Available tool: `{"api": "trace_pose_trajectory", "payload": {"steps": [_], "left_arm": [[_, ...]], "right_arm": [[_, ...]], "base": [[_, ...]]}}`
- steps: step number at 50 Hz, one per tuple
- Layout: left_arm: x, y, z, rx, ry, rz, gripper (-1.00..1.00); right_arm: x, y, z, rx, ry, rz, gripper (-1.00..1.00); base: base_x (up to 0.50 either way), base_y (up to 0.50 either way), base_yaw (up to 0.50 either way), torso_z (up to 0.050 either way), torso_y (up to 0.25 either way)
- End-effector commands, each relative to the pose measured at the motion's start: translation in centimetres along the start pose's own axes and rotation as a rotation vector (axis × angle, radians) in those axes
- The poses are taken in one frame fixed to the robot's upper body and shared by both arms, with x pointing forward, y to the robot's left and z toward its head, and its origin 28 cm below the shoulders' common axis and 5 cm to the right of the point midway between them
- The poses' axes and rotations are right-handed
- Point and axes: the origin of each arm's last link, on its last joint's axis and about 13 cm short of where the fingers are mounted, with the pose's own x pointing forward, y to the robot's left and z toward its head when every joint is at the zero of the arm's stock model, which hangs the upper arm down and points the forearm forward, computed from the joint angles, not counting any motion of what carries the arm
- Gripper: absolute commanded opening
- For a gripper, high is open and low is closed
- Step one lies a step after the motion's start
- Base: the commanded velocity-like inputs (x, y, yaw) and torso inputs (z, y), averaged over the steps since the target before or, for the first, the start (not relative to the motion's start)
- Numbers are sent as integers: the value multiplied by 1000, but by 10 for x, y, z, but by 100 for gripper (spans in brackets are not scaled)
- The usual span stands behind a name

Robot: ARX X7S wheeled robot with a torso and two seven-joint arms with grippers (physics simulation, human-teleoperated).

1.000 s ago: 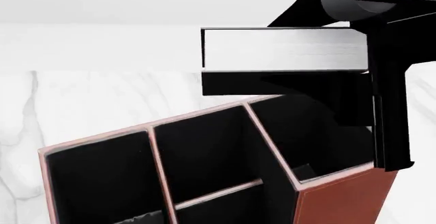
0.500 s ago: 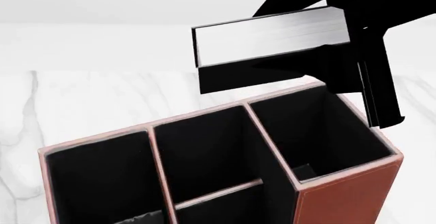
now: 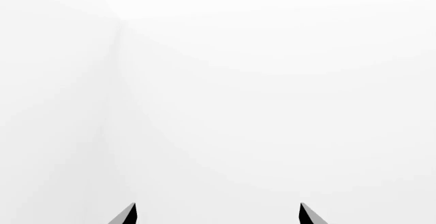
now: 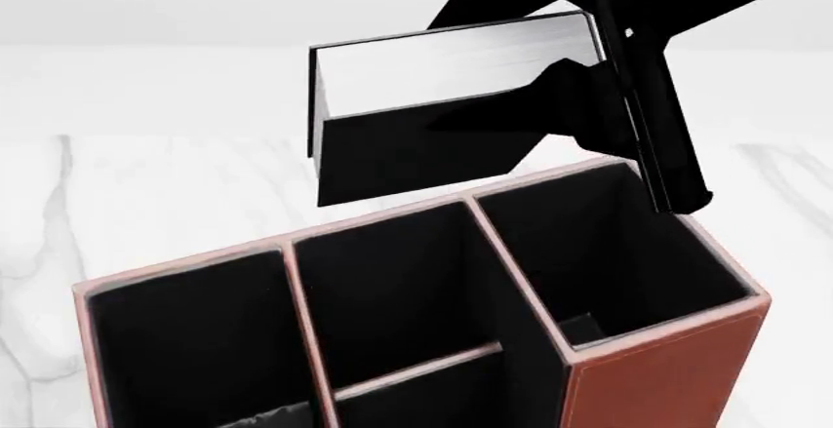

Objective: Pick up the book and place it in the front compartment of the caddy.

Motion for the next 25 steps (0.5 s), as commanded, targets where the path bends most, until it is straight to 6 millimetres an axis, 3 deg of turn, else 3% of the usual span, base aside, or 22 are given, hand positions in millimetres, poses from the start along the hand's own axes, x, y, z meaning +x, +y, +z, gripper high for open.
{"api": "trace_pose_trajectory", "payload": {"steps": [1,25], "left_arm": [[0,0,0,1,0,0,100],[0,1,0,-2,2,5,100]], "right_arm": [[3,-7,-7,26,-23,2,-100],[20,-12,-33,121,-17,67,-100]], "base": [[0,0,0,0,0],[0,0,0,0,1]]}}
